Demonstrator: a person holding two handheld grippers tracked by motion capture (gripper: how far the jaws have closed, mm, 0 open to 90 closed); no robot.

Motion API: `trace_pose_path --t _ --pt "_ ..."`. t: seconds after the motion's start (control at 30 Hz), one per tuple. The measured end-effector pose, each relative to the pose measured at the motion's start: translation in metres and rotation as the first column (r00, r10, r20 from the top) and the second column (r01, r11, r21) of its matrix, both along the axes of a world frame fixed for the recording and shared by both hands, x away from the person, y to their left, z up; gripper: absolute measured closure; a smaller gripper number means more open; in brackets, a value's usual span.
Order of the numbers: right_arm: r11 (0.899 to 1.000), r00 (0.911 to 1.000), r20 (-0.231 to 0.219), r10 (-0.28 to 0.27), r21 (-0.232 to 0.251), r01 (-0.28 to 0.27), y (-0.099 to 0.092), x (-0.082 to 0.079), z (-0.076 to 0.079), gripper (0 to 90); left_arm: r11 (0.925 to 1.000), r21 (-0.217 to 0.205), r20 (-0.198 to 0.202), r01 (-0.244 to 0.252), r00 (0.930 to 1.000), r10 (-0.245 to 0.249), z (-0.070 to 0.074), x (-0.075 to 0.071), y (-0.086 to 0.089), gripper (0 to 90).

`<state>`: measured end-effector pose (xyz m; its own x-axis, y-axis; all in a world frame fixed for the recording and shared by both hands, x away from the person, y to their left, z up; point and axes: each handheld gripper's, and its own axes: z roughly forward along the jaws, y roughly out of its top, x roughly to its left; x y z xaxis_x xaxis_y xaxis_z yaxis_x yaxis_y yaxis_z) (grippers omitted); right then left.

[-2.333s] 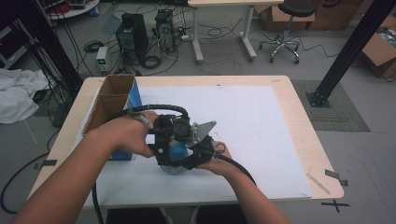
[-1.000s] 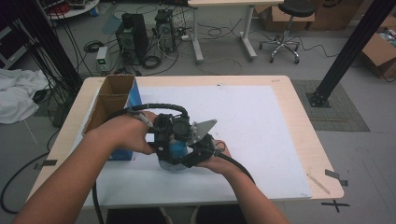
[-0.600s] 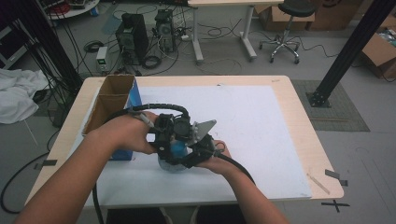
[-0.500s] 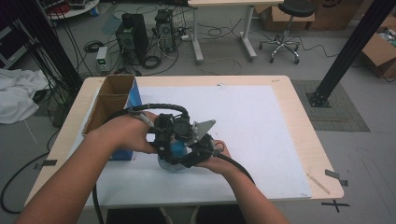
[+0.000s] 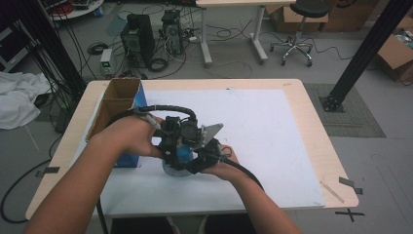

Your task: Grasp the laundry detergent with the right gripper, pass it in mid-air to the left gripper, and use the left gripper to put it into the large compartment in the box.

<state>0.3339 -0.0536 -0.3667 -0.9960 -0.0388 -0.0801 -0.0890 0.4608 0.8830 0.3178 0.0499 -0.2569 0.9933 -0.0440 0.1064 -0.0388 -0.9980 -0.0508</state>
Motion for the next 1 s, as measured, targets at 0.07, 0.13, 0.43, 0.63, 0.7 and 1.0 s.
trace_pose_path --t 0.07,0.13,0.43,0.63,0.7,1.0 --pt "1.000 0.9997 0.026 -0.005 -0.009 0.005 -0.001 0.001 0.001 43.6 1.0000 0.002 0.001 0.000 1.0000 0.000 0.001 0.001 -0.001 39.7" --pt "1.000 0.9999 -0.014 0.000 0.004 0.000 -0.002 -0.003 0.001 41.4 1.0000 -0.002 -0.003 0.002 1.0000 -0.002 0.002 0.001 -0.001 39.7" --pt "1.000 0.9995 -0.029 -0.015 0.003 0.015 -0.014 0.002 0.001 29.8 0.9999 -0.011 -0.012 0.000 0.9999 0.000 0.007 0.004 -0.001 39.6" --pt "0.999 0.9985 -0.053 -0.015 -0.034 0.013 -0.018 0.002 0.004 17.9 0.9998 -0.017 -0.028 -0.011 0.9995 0.011 0.009 0.007 0.000 39.6" --pt "0.999 0.9988 -0.048 -0.011 -0.047 0.009 -0.020 0.003 0.006 13.8 0.9994 -0.019 -0.038 -0.027 0.9989 0.027 0.011 0.007 0.001 39.6" --pt "0.990 0.9979 -0.043 -0.048 -0.136 0.042 -0.040 0.005 0.021 0.0 0.9897 -0.011 -0.058 -0.143 0.9882 0.142 0.025 0.017 0.006 39.5"
